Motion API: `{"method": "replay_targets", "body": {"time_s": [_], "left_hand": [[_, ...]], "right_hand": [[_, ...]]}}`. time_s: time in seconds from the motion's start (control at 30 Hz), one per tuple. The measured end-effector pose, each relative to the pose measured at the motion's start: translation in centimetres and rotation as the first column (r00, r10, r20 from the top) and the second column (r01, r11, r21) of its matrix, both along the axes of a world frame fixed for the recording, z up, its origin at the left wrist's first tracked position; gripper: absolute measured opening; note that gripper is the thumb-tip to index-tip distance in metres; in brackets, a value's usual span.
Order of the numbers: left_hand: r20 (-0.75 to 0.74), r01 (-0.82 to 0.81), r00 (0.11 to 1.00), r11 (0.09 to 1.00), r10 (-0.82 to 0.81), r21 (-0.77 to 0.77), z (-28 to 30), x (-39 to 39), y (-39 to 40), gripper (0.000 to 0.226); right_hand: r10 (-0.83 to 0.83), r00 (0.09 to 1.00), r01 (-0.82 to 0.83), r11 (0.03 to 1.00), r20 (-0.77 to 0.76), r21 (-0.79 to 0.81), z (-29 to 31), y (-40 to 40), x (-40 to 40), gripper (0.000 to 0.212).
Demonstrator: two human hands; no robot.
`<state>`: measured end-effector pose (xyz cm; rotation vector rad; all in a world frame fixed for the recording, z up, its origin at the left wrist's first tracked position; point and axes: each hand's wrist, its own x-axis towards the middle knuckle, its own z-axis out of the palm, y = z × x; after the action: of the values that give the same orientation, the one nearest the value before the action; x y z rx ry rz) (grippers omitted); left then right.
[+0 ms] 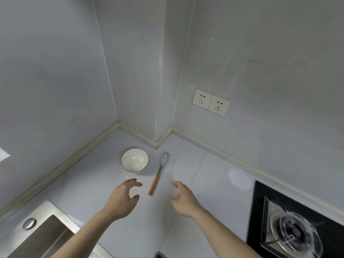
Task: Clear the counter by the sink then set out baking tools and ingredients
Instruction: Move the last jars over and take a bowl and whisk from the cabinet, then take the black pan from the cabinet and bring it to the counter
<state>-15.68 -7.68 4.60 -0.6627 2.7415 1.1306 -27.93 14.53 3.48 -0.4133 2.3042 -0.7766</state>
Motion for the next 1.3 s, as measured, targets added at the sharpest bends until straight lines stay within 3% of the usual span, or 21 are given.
{"method": "replay_targets", "body": {"time_s": [0.3, 0.6, 0.87, 1.17, 1.3], "left_hand": [[-0.201, 0.294, 0.929, 0.95, -0.31, -0.105, 7.8, -0.5, 12.3, 0.039], [-0.325, 0.584, 0.706, 0.777, -0.629, -0.237, 15.4, -1.9, 32.3, 0.039], [-0.461, 0.737, 0.423, 0.592, -0.78, -0.325, 22.3, 4.4, 51.8, 0.041], [-0.471, 0.78, 0.082, 0.35, -0.878, -0.518, 30.0, 11.0, 68.7, 0.041], [-0.468, 0.774, -0.02, 0.283, -0.884, -0.567, 32.8, 11.6, 74.6, 0.04]], "right_hand": [[-0.151, 0.97, 0.122, 0.98, -0.19, -0.155, 9.4, 14.5, 4.7, 0.054], [-0.434, 0.843, 0.371, 0.897, -0.317, -0.242, 17.1, 33.8, 14.4, 0.056], [-0.627, 0.621, 0.528, 0.778, -0.47, -0.34, 23.4, 50.6, 26.8, 0.054], [-0.736, 0.306, 0.673, 0.615, -0.604, -0.41, 28.6, 65.9, 38.3, 0.053], [-0.751, 0.192, 0.71, 0.551, -0.632, -0.439, 30.1, 71.1, 40.9, 0.05]]}}
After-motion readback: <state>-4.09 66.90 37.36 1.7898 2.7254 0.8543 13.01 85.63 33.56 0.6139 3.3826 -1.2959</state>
